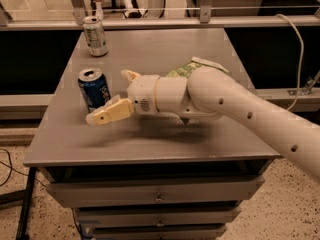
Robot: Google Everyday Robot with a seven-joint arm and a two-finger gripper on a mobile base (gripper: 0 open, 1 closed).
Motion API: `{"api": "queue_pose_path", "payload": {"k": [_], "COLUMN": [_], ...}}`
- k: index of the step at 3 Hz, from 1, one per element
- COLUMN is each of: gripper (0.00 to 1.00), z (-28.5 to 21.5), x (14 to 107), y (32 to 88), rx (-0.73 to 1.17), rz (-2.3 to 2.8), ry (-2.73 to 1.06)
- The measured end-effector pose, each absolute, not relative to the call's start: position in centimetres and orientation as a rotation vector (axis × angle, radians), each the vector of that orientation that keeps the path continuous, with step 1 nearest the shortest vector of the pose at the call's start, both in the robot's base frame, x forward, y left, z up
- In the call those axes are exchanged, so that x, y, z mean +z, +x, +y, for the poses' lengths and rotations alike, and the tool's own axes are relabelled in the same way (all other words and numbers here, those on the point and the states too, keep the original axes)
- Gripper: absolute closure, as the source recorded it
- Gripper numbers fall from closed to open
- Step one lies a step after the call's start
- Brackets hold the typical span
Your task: Place pepsi can upright
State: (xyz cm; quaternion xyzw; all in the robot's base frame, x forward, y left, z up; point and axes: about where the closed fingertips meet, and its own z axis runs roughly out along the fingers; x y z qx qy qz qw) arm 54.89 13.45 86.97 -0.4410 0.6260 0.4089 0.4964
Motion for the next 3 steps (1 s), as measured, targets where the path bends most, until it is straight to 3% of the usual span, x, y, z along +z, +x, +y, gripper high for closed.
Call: {"api": "queue_pose_path", "payload": {"k": [2,3], "gripper": [0.0,0.0], "z": [0.9,0.0], "x": [85.8,85.8], "y": [53.8,53.2], "rx": [0.918,0.923], "rz": [1.539,1.542], "ry": [-1.096,-1.106]}}
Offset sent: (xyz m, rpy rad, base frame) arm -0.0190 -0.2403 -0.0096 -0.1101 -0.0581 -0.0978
